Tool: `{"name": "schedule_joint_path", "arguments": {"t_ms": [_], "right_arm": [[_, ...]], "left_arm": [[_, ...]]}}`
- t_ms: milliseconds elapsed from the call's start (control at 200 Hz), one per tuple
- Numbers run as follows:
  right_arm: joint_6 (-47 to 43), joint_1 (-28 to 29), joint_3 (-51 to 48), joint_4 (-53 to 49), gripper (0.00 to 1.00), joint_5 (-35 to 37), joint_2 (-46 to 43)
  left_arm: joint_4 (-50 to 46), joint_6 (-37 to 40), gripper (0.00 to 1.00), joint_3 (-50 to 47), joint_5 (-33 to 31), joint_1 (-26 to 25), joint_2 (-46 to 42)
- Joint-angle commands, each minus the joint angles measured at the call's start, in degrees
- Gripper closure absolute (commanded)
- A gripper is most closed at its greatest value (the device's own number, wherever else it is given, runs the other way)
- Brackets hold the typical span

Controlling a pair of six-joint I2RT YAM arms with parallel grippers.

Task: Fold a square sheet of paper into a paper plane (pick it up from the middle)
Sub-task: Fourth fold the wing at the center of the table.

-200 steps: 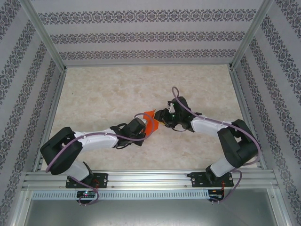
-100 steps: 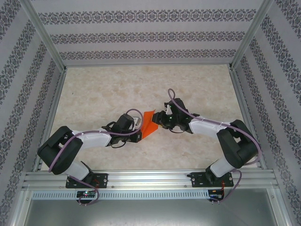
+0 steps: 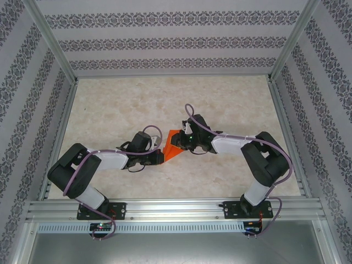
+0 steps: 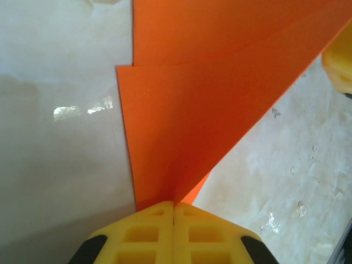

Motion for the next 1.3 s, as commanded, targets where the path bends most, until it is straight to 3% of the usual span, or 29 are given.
{"name": "schedule_joint_path", "arguments": {"t_ms": [0, 190, 525, 864, 1014, 1294], "right_arm": [[0.1, 0.8, 2.2, 2.6, 0.82, -1.1, 1.7], [-0.2, 0.8, 2.3, 0.9, 0.82, 0.9, 1.5], [-0.6, 0.6, -0.7, -3.7, 0.55, 3.9, -3.3], [1.8, 2.3, 7.6, -11.7, 0.44, 7.4, 1.5], [1.0, 2.8, 12.1, -20.1, 0.48, 10.4, 4.1], [1.5, 2.7, 12.7, -18.9, 0.67, 10.0, 4.1]], "left_arm": [[3.7, -1.5, 0.97, -0.4, 2.2, 1.2, 1.2], [2.4, -0.9, 0.96, 0.1, 2.1, 1.4, -0.3], [-0.8, 1.2, 0.94, 2.3, 2.1, 1.4, -1.4], [-5.9, 6.0, 0.93, 5.0, 1.2, 1.3, -1.5], [-8.6, 8.2, 0.86, 6.5, -0.1, 1.0, -1.7], [-14.3, 13.2, 0.63, 8.7, -7.9, -3.1, -2.7]]}}
